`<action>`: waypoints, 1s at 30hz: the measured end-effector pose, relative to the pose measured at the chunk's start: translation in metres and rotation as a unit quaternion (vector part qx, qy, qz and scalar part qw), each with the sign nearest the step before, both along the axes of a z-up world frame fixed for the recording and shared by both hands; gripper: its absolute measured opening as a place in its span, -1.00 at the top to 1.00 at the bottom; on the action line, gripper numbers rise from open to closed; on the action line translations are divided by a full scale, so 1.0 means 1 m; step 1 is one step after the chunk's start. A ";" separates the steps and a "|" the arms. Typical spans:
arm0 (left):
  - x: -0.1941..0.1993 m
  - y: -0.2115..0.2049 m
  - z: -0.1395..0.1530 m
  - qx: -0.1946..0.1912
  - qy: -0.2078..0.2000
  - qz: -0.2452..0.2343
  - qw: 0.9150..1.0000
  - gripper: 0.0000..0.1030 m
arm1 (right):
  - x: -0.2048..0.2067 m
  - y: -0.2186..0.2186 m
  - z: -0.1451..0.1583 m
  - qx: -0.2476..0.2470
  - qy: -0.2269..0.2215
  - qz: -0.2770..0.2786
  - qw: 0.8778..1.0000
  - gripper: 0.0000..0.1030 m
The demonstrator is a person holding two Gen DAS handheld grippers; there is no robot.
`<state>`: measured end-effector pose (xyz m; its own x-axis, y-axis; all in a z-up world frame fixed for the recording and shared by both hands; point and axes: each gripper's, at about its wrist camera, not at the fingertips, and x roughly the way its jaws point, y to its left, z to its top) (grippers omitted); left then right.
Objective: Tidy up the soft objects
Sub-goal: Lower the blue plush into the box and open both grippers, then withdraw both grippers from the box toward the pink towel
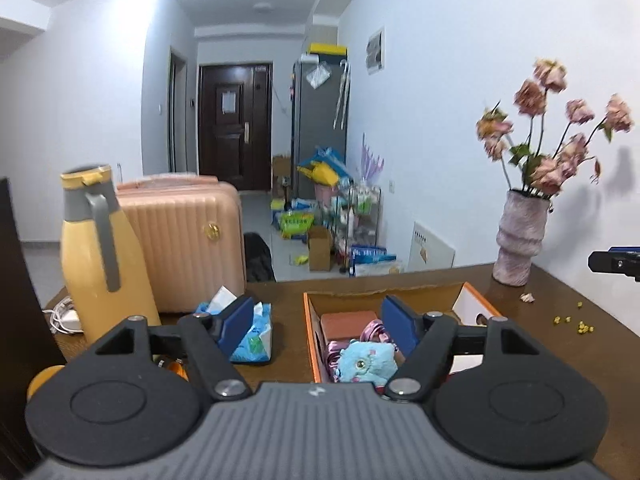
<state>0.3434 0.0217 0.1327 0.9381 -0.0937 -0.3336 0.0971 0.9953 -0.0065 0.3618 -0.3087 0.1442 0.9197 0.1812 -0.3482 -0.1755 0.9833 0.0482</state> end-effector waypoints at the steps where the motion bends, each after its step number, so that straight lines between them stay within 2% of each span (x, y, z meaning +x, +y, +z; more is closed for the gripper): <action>1: -0.012 0.000 0.000 0.001 -0.008 0.001 1.000 -0.45 | -0.013 0.002 0.000 -0.005 -0.012 -0.002 1.000 -0.28; 6: -0.082 0.001 -0.016 0.008 -0.050 -0.005 0.999 -0.55 | -0.093 0.022 -0.015 -0.045 -0.089 0.005 0.995 -0.40; 9: -0.134 0.001 -0.035 -0.004 -0.079 0.002 0.997 -0.61 | -0.142 0.030 -0.031 -0.043 -0.114 0.024 0.992 -0.57; 11: -0.163 0.000 -0.049 -0.013 -0.083 0.003 0.996 -0.62 | -0.174 0.031 -0.046 -0.017 -0.115 0.042 0.992 -0.61; 14: -0.200 0.002 -0.073 -0.012 -0.089 -0.007 0.996 -0.65 | -0.214 0.032 -0.075 0.030 -0.109 0.035 0.993 -0.72; 17: -0.228 0.002 -0.099 -0.015 -0.076 -0.004 0.997 -0.66 | -0.242 0.033 -0.103 0.037 -0.092 0.023 0.995 -0.72; 19: -0.235 0.003 -0.109 -0.036 -0.048 -0.010 0.998 -0.65 | -0.250 0.035 -0.114 0.031 -0.078 0.017 0.996 -0.72; 21: -0.233 0.003 -0.113 -0.038 -0.030 -0.016 0.999 -0.65 | -0.254 0.039 -0.119 0.025 -0.072 0.023 0.997 -0.72; 26: -0.226 0.002 -0.113 -0.034 -0.029 -0.017 0.999 -0.66 | -0.250 0.047 -0.125 0.007 -0.070 0.019 0.997 -0.70; 30: -0.213 -0.001 -0.116 -0.030 -0.019 -0.018 0.999 -0.65 | -0.239 0.048 -0.130 0.012 -0.056 0.021 0.998 -0.69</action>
<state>0.1307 0.0207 0.0170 0.9458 -0.1462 -0.2900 0.1339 0.9891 -0.0619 0.1227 -0.2607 0.0145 0.9442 0.2275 -0.2381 -0.2223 0.9738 0.0487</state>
